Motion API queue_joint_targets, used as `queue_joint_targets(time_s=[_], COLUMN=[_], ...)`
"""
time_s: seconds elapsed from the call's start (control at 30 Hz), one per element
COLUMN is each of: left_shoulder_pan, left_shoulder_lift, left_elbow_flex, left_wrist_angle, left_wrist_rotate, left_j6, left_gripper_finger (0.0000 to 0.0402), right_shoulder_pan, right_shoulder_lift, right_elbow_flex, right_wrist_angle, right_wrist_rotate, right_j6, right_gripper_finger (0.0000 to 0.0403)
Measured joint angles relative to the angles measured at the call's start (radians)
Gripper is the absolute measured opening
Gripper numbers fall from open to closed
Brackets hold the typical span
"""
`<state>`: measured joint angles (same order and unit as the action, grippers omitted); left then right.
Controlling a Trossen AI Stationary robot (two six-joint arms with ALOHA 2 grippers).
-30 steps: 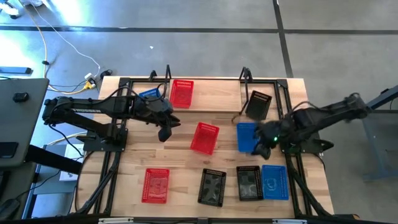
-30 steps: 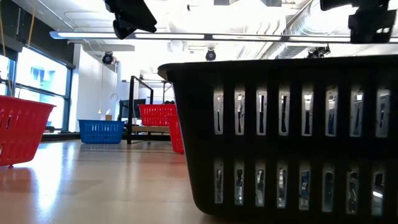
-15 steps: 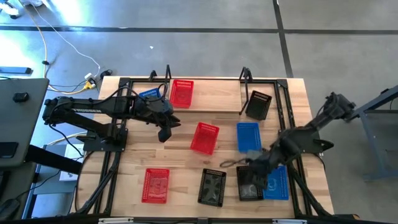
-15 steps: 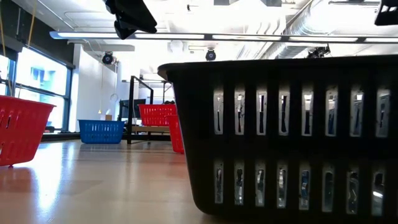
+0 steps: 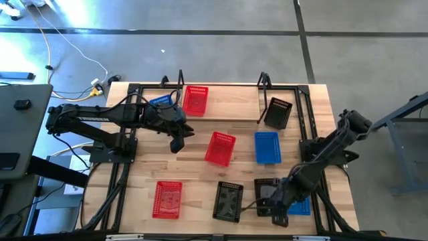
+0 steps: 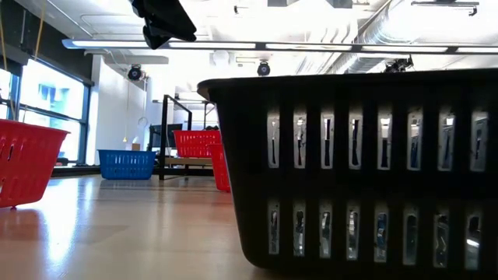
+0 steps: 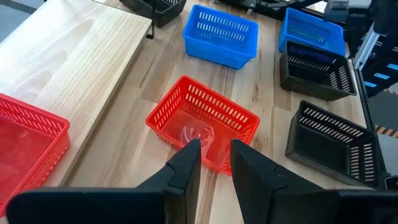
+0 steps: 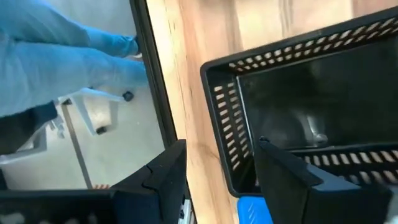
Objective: Stack baskets on shelf by color
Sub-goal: Put the bottom right black bin on the shelf
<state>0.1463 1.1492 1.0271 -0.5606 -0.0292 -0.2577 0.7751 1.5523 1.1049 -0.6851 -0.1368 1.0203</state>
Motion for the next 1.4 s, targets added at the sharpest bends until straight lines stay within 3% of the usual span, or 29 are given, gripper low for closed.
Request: queue_joint_targets(time_s=[0.3, 0.9, 1.0, 1.23, 1.4], left_shoulder_pan=[0.0, 0.0, 0.0, 0.0, 0.0], left_shoulder_lift=[0.0, 0.0, 0.0, 0.0, 0.0], left_elbow_flex=[0.0, 0.0, 0.0, 0.0, 0.0], left_wrist_angle=[-0.001, -0.003, -0.003, -0.004, -0.004], left_wrist_rotate=[0.0, 0.001, 0.001, 0.001, 0.0], left_j6=[0.0, 0.018, 0.02, 0.026, 0.026], left_gripper_finger=[0.0078, 0.0078, 0.0078, 0.0078, 0.0078], right_shoulder_pan=[0.038, 0.046, 0.046, 0.045, 0.043], right_shoulder_lift=[0.095, 0.219, 0.224, 0.224, 0.224], right_elbow_flex=[0.0, 0.0, 0.0, 0.031, 0.094], right_wrist_angle=[0.121, 0.118, 0.118, 0.119, 0.079], right_wrist_rotate=[0.0, 0.002, -0.001, -0.021, 0.003], right_j6=[0.0, 0.033, 0.056, 0.071, 0.079], right_gripper_finger=[0.0171, 0.0168, 0.0139, 0.0014, 0.0019])
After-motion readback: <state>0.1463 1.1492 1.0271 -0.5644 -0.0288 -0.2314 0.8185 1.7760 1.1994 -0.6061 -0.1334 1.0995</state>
